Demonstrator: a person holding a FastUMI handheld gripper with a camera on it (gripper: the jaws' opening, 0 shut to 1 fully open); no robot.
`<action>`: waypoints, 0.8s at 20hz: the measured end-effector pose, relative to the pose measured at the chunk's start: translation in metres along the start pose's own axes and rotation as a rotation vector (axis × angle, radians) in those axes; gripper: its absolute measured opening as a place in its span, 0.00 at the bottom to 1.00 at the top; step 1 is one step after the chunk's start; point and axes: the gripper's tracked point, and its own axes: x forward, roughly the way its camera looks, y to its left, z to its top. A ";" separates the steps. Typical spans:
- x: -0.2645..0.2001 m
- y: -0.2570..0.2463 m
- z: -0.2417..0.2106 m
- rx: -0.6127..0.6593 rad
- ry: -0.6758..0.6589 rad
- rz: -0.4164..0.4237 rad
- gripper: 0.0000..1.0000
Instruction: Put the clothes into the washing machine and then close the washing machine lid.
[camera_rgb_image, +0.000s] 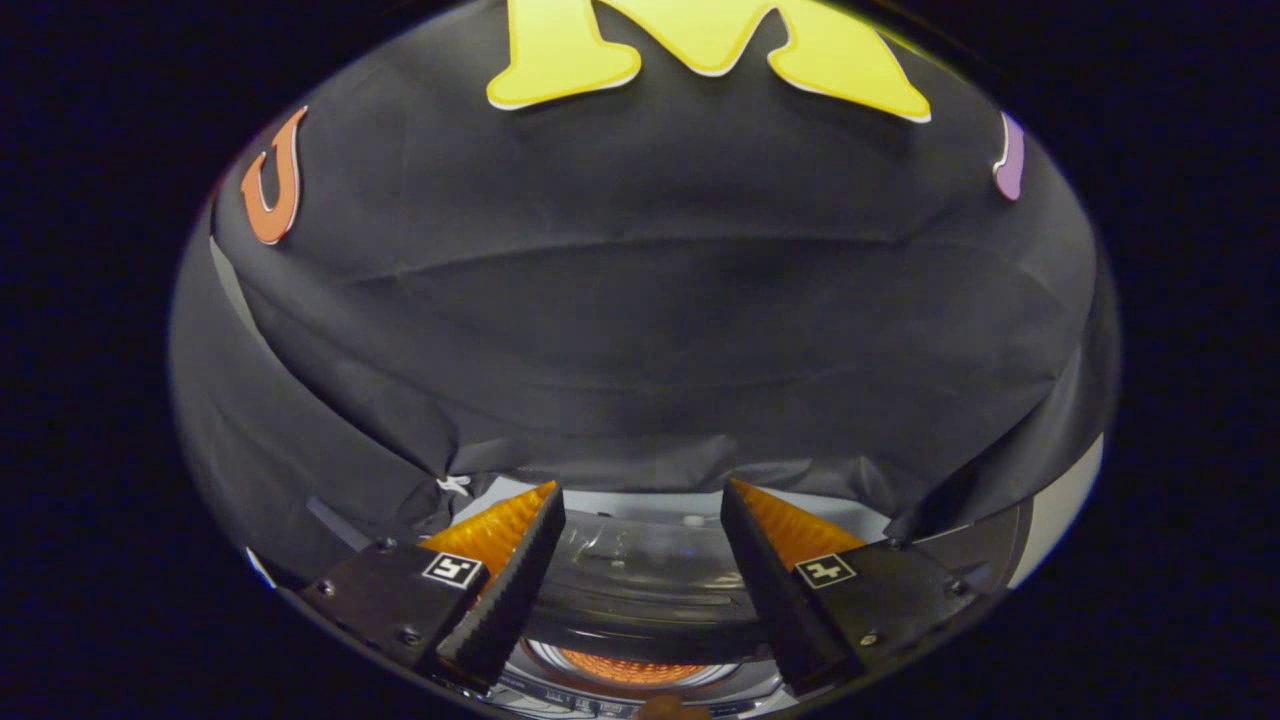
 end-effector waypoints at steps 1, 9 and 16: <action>0.002 -0.001 0.001 -0.004 -0.020 0.003 0.99; -0.003 0.001 0.005 -0.020 -0.137 0.001 0.99; -0.005 0.001 0.006 -0.026 -0.158 -0.007 0.99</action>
